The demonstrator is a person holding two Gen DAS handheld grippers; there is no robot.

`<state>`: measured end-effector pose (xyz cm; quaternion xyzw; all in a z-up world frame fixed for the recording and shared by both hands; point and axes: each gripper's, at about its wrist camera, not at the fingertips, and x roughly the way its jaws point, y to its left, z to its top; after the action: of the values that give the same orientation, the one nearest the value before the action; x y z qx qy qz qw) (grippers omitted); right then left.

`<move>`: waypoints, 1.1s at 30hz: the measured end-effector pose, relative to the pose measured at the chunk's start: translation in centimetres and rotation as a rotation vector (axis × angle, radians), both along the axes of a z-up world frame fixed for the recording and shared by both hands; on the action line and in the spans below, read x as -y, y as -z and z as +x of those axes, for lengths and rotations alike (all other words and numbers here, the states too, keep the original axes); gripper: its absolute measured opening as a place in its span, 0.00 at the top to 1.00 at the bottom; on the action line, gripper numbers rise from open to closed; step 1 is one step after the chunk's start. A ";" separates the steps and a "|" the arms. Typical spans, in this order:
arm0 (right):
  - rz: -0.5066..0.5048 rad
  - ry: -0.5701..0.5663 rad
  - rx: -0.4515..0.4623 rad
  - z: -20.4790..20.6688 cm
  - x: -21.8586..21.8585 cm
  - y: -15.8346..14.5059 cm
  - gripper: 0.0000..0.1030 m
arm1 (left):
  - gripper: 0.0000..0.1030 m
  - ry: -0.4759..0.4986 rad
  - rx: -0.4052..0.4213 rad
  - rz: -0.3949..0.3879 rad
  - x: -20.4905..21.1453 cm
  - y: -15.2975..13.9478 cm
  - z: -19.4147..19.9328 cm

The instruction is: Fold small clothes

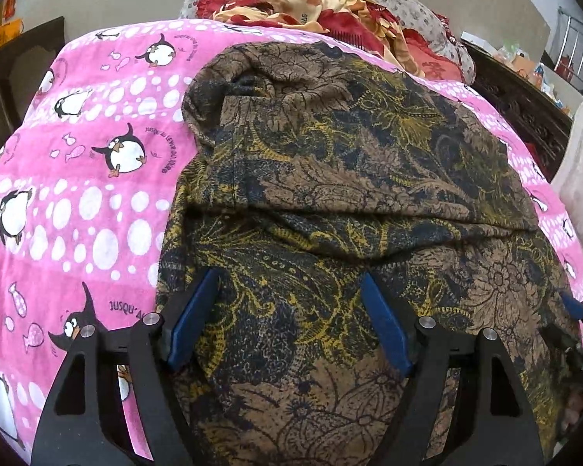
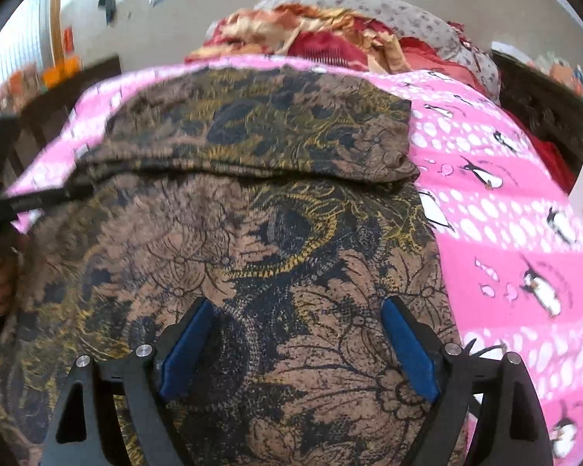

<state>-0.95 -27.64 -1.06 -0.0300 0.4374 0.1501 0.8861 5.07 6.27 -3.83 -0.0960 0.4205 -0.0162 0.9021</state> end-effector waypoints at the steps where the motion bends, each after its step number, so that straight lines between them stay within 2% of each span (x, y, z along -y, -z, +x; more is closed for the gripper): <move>1: 0.042 0.005 -0.009 0.2 0.5 -0.3 0.16 | 0.25 0.004 0.000 -0.014 -0.2 -0.1 -0.2; 3: 0.062 0.027 -0.039 -0.2 1.4 -0.8 0.16 | 0.25 0.016 -0.032 -0.065 -1.4 -0.8 -1.2; 5: 0.023 0.008 -0.072 -1.7 2.1 -1.1 0.16 | 0.25 0.039 -0.038 -0.097 -2.5 -1.9 -3.3; 6: 0.007 -0.023 -0.084 -3.2 2.5 -1.2 0.16 | 0.25 0.051 -0.034 -0.083 -3.1 -2.5 -4.8; 9: -0.022 -0.082 -0.086 -7.1 3.4 -1.3 0.16 | 0.25 0.071 -0.049 0.030 -5.0 -3.3 -9.3; 12: 0.001 -0.108 -0.072 -10.2 4.3 -1.5 0.16 | 0.25 0.098 -0.103 0.026 -6.3 -2.6 -12.4; 15: 0.075 -0.108 -0.069 -11.5 5.0 -2.0 0.16 | 0.25 0.158 -0.169 0.029 -6.3 -1.1 -15.4; 17: 0.113 -0.102 -0.066 -11.4 5.4 -2.1 0.16 | 0.25 0.195 -0.134 0.074 -5.7 -1.1 -17.5; 19: 0.100 -0.102 -0.076 -11.1 5.4 -1.5 0.16 | 0.24 0.216 -0.136 0.072 -5.2 -1.0 -18.6; 22: 0.090 -0.106 -0.065 -10.9 5.0 -1.1 0.14 | 0.18 0.243 -0.143 0.024 -4.8 -0.9 -19.4; 25: 0.057 -0.136 -0.063 -10.8 4.0 -0.7 0.00 | 0.17 0.255 -0.161 -0.021 -4.4 -1.1 -19.4; 28: 0.010 -0.132 -0.065 -10.8 3.3 -0.4 0.00 | 0.17 0.280 -0.184 -0.163 -4.4 -1.4 -19.5; 31: 0.074 -0.112 -0.071 -10.7 4.2 -0.6 0.00 | 0.17 0.287 -0.200 -0.244 -4.6 -1.4 -19.6; 33: 0.112 -0.102 -0.072 -10.7 4.7 -0.8 0.00 | 0.17 0.310 -0.221 -0.360 -5.0 -1.4 -19.6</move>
<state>-11.62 -32.31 -0.29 0.0026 0.4578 0.2203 0.8613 -14.52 11.29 -2.48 -0.1908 0.5164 -0.2182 0.8058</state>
